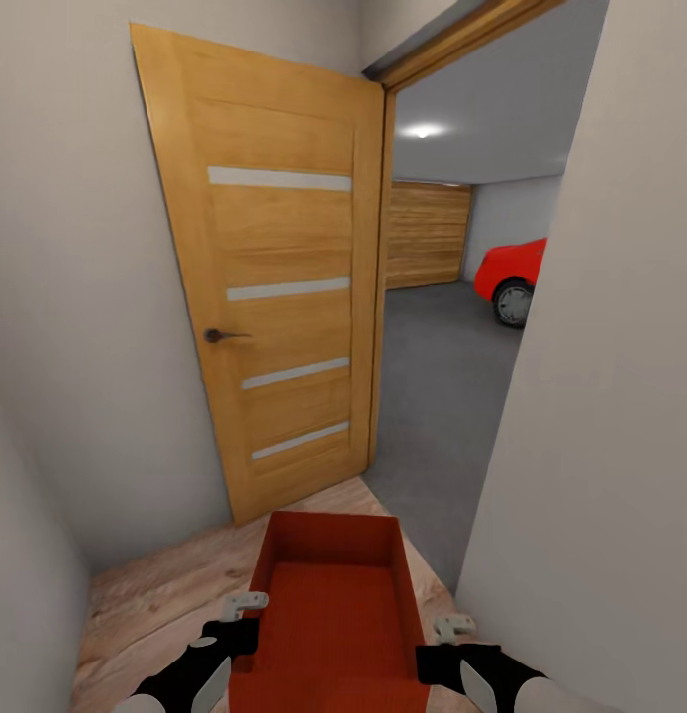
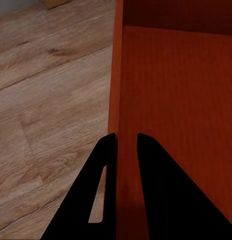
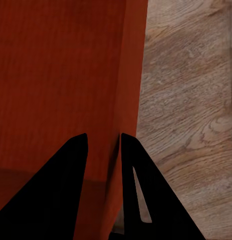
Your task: Move the two storage containers from the living room to the garage. In the garage, place one container on the floor and stack the other container on top of it (either order is fine).
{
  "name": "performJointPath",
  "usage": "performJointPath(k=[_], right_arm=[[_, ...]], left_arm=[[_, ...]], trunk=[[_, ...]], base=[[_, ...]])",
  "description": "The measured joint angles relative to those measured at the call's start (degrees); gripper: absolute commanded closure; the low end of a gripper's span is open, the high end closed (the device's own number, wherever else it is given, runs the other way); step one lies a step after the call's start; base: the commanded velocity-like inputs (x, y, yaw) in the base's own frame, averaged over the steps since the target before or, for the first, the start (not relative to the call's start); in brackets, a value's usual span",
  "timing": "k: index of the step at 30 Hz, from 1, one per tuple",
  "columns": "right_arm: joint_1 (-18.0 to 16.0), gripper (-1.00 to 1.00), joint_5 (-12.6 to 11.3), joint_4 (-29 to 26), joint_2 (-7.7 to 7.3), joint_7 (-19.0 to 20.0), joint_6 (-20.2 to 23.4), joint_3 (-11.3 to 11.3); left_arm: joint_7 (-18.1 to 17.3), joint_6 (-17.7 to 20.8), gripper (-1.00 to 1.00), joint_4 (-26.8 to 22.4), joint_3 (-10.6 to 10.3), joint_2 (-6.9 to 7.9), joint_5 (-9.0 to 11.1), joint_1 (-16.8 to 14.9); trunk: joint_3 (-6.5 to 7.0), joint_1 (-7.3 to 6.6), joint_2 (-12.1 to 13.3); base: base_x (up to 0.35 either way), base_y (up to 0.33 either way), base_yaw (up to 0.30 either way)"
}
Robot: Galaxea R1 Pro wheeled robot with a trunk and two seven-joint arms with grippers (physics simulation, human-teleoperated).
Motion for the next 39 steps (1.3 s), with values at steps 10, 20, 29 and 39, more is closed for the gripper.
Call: performJointPath(k=[10,20,29,39], right_arm=[[0.0,1.0,0.05,-0.1,0.01,-0.01,0.09,0.0],[0.0,1.0,0.07,0.02,0.03,-0.03,-0.03,-0.07],[-0.01,1.0,0.01,-0.01,0.03,-0.04,0.02,0.0],[0.01,1.0,0.05,-0.07,0.01,0.0,0.06,-0.02]], left_arm=[[-0.01,0.0,1.0,-0.02,0.04,0.01,0.01,0.01],[-0.04,0.0,1.0,-0.01,0.0,0.04,0.01,0.01],[-0.02,0.0,1.0,-0.02,0.01,0.02,0.01,0.01],[-0.02,0.0,1.0,0.0,0.04,0.0,0.0,0.0]], trunk=[[0.0,0.03,0.01],[0.0,0.03,0.0],[0.0,0.0,0.0],[0.0,0.01,0.0]], base=[[0.058,0.016,-0.069],[0.01,0.001,-0.061],[0.219,0.077,-0.02],[0.25,0.147,-0.176]])
